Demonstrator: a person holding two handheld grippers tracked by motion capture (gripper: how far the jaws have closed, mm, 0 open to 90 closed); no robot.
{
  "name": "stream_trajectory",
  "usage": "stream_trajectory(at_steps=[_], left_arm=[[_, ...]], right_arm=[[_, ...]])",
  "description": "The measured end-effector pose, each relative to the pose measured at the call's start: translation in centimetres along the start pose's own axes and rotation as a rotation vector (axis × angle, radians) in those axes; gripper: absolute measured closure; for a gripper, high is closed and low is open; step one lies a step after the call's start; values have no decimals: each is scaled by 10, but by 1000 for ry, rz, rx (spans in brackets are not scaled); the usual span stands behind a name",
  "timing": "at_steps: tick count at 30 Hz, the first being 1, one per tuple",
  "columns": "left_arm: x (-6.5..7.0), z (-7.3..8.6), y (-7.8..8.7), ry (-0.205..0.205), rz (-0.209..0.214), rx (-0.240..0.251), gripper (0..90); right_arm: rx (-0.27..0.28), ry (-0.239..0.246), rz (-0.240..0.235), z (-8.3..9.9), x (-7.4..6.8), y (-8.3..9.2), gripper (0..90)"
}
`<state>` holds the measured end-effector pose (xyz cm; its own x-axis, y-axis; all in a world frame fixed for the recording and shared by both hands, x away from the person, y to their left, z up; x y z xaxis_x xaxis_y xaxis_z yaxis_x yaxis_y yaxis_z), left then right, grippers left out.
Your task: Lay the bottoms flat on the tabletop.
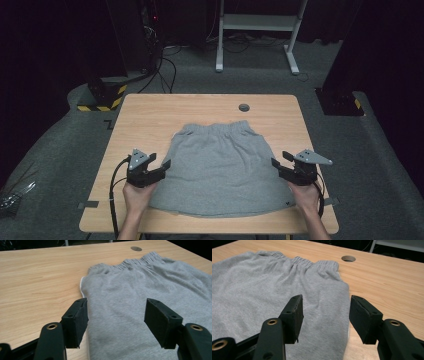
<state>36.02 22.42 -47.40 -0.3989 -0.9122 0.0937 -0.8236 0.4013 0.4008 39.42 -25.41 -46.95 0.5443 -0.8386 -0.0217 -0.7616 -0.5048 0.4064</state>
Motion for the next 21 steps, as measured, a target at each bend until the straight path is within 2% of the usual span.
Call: stream_trajectory(at_steps=[5, 10, 16, 21], left_arm=[[-6, 3, 6, -4, -23, -5, 354], [-13, 9, 9, 15, -41, -11, 353], [-22, 17, 15, 11, -71, -30, 353], [-29, 26, 17, 32, -87, -48, 352]], right_arm=[[11, -15, 13, 3, 5, 6, 449], [-2, -28, 28, 9, 9, 9, 449], [-8, -51, 54, 19, 18, 16, 450], [-24, -83, 78, 31, 28, 22, 451]])
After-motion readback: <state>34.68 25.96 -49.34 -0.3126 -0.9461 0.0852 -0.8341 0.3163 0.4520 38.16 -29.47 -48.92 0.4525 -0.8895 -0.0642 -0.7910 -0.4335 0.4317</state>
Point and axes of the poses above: each handheld gripper's, and its own axes: y roughly backward along the jaws, z roughly out of its underside, x roughly to its right, the point moved 2 cm from there along -y, roughly forward along the jaws, and after that the axes turned 5 degrees about x, right-handed, at the moved point
